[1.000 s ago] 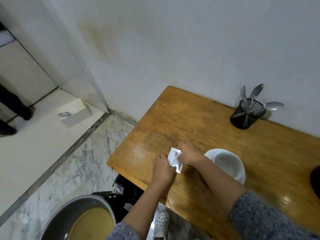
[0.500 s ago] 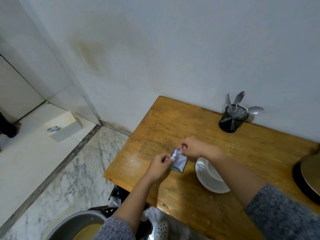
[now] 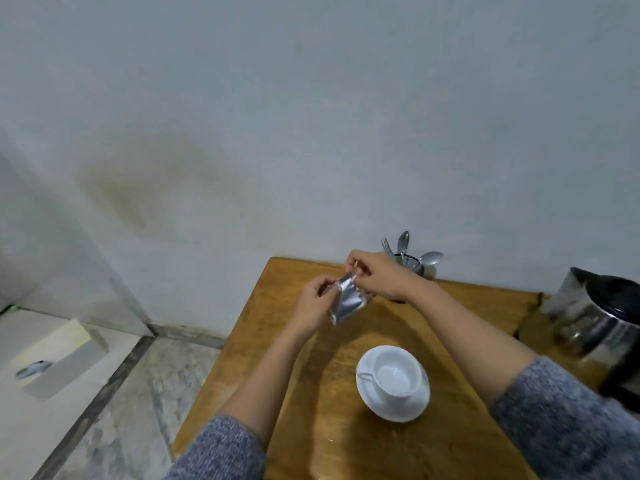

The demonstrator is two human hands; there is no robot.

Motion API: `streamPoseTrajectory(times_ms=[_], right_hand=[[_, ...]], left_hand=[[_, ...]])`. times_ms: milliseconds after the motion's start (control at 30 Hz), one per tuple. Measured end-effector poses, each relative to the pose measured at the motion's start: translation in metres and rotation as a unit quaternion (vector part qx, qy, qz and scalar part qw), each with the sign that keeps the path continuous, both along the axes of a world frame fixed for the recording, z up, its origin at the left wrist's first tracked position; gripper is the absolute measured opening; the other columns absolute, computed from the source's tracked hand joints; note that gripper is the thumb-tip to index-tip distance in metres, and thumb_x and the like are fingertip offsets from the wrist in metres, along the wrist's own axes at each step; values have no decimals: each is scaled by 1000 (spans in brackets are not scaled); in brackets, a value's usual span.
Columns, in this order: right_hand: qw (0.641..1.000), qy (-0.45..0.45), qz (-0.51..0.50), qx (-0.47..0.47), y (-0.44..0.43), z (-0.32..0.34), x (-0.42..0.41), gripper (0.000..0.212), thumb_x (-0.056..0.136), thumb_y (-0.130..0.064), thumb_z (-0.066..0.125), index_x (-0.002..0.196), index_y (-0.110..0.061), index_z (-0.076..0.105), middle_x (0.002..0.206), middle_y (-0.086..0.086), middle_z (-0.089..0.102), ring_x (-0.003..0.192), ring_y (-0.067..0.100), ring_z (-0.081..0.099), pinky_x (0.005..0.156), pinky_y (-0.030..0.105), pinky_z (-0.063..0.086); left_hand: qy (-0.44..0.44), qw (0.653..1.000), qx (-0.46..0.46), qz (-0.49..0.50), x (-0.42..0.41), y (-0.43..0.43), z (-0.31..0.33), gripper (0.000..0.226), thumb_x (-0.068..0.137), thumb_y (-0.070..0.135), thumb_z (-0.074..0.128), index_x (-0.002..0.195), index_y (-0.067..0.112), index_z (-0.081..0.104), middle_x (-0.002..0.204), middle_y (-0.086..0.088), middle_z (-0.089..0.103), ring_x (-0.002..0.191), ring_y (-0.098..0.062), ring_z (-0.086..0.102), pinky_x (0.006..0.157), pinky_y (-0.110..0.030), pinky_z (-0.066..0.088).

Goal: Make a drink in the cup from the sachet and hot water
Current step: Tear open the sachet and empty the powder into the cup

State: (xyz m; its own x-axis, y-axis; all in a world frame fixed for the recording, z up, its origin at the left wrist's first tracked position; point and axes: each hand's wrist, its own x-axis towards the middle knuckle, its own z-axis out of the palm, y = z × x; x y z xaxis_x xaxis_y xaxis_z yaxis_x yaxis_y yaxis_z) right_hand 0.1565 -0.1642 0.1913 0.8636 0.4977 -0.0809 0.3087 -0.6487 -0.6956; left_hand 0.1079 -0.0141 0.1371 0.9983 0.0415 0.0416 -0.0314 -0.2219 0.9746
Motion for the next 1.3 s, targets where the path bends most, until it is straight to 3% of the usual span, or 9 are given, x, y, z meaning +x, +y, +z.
streamPoseTrajectory(times_ms=[200, 333, 467, 567, 700, 833, 933, 1067, 1300], right_hand=[[999, -18, -30, 7, -30, 18, 0, 3, 88, -9, 56, 87, -11, 58, 68, -3, 58, 53, 8, 56, 54, 20, 50], [996, -46, -69, 19, -42, 24, -2, 10, 85, -5, 55, 81, -12, 61, 64, -8, 57, 52, -1, 56, 57, 18, 47], [994, -58, -92, 24, -48, 26, -7, 14, 82, 0, 53, 82, -4, 66, 69, 2, 60, 62, 11, 54, 57, 13, 43], [993, -44, -104, 44, -53, 26, -8, 16, 82, 0, 53, 77, -10, 65, 75, 9, 64, 63, 13, 58, 59, 17, 47], [991, -38, -119, 45, -55, 30, -10, 18, 84, 1, 52, 76, -10, 63, 68, 7, 60, 55, 10, 57, 51, 10, 44], [992, -49, -115, 33, -55, 32, -11, 13, 85, -2, 52, 79, -5, 64, 70, 7, 61, 61, 16, 57, 62, 25, 49], [990, -97, -100, 21, -51, 31, -15, 11, 83, -4, 55, 78, -6, 64, 79, 15, 64, 69, 17, 53, 66, 26, 44], [984, -167, -61, 12, -42, 32, -22, 13, 84, -4, 56, 76, -14, 60, 79, 6, 60, 73, 21, 54, 62, 19, 39], [969, -247, -21, -2, -23, 36, -22, 10, 87, -5, 55, 84, -9, 63, 80, -4, 54, 73, 22, 54, 65, 27, 42]], left_hand=[[-42, 999, -27, -5, 15, -28, 14, 12, 87, 11, 57, 90, 4, 67, 76, 1, 65, 61, 9, 57, 60, -6, 43], [-52, 998, -25, -18, 21, -42, 16, 11, 86, 10, 57, 88, 3, 67, 77, -3, 64, 62, 9, 56, 62, -8, 44], [-58, 998, -28, -24, 24, -54, 22, 8, 86, 5, 56, 84, 4, 64, 74, -1, 60, 61, 11, 55, 61, -5, 42], [-53, 998, -28, -34, 25, -59, 23, 10, 86, 7, 55, 83, 4, 64, 74, -1, 60, 62, 6, 54, 60, -7, 41], [-56, 997, -28, -36, 25, -62, 26, 13, 86, 8, 54, 85, 0, 65, 76, -3, 61, 60, 8, 54, 59, -7, 41], [-53, 996, -55, -50, 24, -60, 29, 12, 87, 10, 55, 78, 11, 64, 73, 3, 61, 60, 9, 54, 59, -7, 42], [-47, 995, -69, -51, 23, -54, 31, 17, 87, 9, 54, 74, 16, 62, 73, 3, 61, 62, 7, 54, 60, -8, 42], [-48, 994, -68, -72, 22, -42, 36, 15, 87, 12, 53, 84, 6, 66, 81, -3, 63, 75, -8, 55, 64, -9, 42], [-55, 994, -77, -62, 19, -23, 51, 17, 87, 13, 54, 89, 3, 67, 85, -7, 65, 78, -12, 58, 73, -23, 45]])
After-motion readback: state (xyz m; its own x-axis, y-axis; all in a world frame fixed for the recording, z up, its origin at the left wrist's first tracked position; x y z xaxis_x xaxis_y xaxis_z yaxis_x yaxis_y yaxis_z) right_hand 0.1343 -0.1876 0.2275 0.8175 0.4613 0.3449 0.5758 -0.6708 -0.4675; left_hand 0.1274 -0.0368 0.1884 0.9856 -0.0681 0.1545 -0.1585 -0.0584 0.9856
